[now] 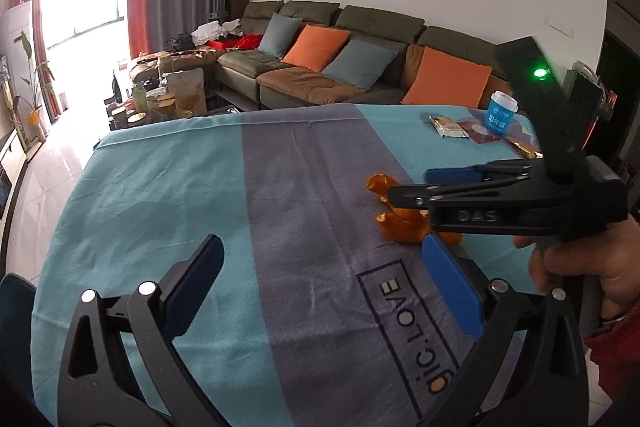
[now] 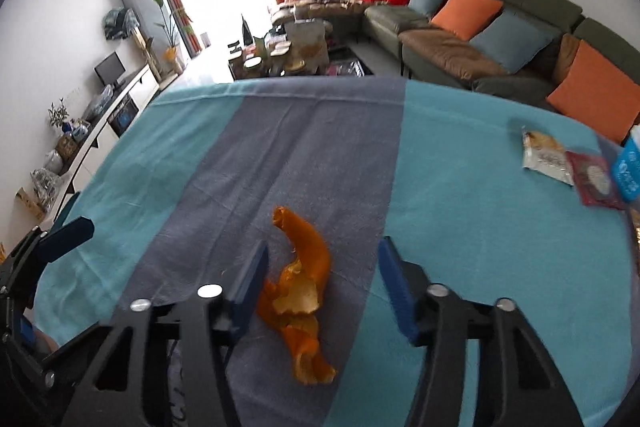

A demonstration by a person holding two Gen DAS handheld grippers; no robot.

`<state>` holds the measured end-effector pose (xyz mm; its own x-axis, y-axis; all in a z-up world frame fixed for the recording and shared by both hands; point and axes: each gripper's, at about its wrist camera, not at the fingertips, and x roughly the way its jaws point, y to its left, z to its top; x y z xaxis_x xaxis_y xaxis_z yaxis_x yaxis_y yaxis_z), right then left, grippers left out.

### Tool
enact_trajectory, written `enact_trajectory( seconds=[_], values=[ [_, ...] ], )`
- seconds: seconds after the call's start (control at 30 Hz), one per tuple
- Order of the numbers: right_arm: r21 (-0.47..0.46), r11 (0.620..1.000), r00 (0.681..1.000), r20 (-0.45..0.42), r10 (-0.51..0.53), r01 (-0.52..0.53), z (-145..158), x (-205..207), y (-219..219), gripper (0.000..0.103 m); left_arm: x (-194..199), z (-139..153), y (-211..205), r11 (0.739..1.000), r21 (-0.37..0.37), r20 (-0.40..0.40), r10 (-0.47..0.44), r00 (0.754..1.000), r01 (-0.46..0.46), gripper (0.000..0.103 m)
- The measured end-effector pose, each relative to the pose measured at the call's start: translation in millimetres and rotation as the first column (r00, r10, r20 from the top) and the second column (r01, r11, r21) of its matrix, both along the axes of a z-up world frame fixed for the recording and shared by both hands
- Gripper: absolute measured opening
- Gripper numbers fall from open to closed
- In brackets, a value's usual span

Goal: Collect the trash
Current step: 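Grasp an orange peel piece with the right tool while the left tool grasps another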

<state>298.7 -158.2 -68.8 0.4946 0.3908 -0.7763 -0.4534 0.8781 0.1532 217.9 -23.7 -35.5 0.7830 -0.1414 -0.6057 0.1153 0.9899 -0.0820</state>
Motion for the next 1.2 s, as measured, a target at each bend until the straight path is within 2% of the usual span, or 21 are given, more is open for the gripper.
enact_trajectory(
  seconds=[0.03, 0.1, 0.2, 0.47, 0.7, 0.97, 1.03, 1.1, 1.2],
  values=[
    [0.001, 1.000, 1.000, -0.010, 0.005, -0.005, -1.9, 2.5, 1.1, 0.037, 2.0, -0.9, -0.4, 1.000, -0.001, -0.003, -0.005, 1.000, 0.005, 0.098],
    [0.000, 1.000, 0.999, -0.027, 0.023, -0.023, -5.6, 5.6, 3.6, 0.034, 6.5, -2.7, -0.9, 1.000, -0.007, -0.010, -0.011, 1.000, 0.010, 0.098],
    [0.008, 0.999, 0.998, -0.035, 0.048, -0.048, -5.9, 5.2, 8.9, 0.020, 13.8, -4.5, -2.2, 1.000, -0.011, -0.017, -0.020, 1.000, 0.019, 0.098],
    [0.047, 0.999, 0.999, -0.035, 0.018, -0.016, -3.6, 11.1, -6.8, 0.013, 32.7, -10.7, -14.4, 0.998, -0.024, -0.047, -0.063, 0.997, 0.062, 0.098],
    [0.073, 0.997, 0.999, -0.020, -0.035, 0.036, 0.1, 17.3, -32.2, 0.012, 55.0, -21.9, -28.5, 0.990, -0.078, -0.100, -0.124, 0.987, 0.116, 0.097],
    [0.098, 0.993, 0.998, -0.006, -0.065, 0.066, 3.3, 19.4, -48.6, 0.012, 80.2, -45.3, -38.6, 0.976, -0.174, -0.208, -0.165, 0.964, 0.130, 0.068],
    [0.102, 0.992, 0.998, -0.005, -0.068, 0.068, 3.4, 19.9, -50.7, 0.012, 82.9, -46.9, -39.6, 0.971, -0.191, -0.214, -0.187, 0.959, 0.146, 0.048],
    [0.107, 0.992, 0.997, -0.005, -0.071, 0.071, 3.4, 20.0, -52.5, 0.012, 80.7, -47.8, -42.0, 0.970, -0.188, -0.216, -0.194, 0.957, 0.154, 0.041],
    [0.112, 0.991, 0.997, -0.001, -0.073, 0.073, 4.6, 19.8, -52.5, 0.012, 79.8, -49.8, -44.9, 0.968, -0.189, -0.222, -0.203, 0.954, 0.162, 0.026]
  ],
)
